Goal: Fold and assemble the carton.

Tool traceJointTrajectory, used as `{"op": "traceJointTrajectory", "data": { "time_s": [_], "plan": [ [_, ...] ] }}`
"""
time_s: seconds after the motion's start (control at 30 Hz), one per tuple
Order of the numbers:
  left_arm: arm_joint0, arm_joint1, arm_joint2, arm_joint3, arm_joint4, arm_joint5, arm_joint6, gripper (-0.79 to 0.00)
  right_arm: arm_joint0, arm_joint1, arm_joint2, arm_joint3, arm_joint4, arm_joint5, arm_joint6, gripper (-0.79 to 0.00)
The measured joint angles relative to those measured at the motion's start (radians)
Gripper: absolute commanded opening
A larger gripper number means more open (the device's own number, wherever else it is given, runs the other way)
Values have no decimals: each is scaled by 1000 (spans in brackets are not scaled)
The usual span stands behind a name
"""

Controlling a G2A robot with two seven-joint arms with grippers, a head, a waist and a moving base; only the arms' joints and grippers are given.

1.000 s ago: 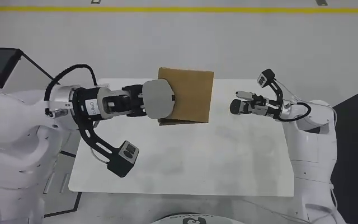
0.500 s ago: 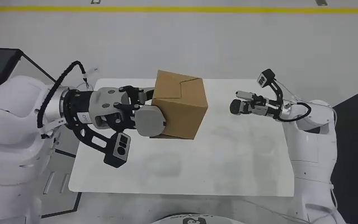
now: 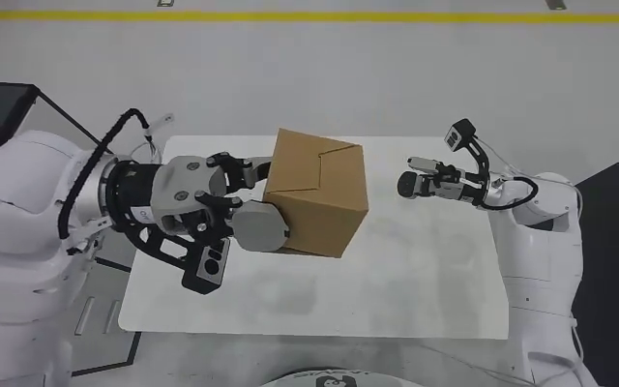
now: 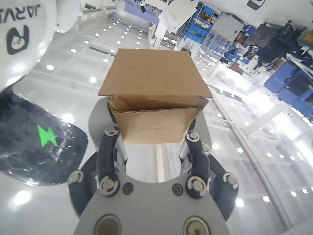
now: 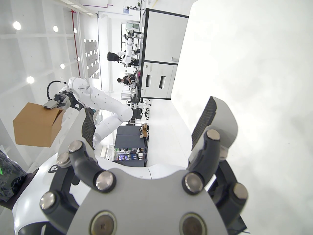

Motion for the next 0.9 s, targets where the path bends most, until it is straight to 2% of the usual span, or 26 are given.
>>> {"op": "traceJointTrajectory", "data": {
  "time_s": [0.17,0.47,0.7,0.9],
  "plan": [
    [-17,3,-2,15,35,133,29,-785,0,0,0,0,0,0,0,0],
    [-15,1,-16,38,-8,285,-40,-785,0,0,0,0,0,0,0,0],
    [-31,2,-8,48,-38,330,-55,-785,0,0,0,0,0,0,0,0],
    [-24,4,-9,57,-71,314,-70,-785,0,0,0,0,0,0,0,0]
  ]
}}
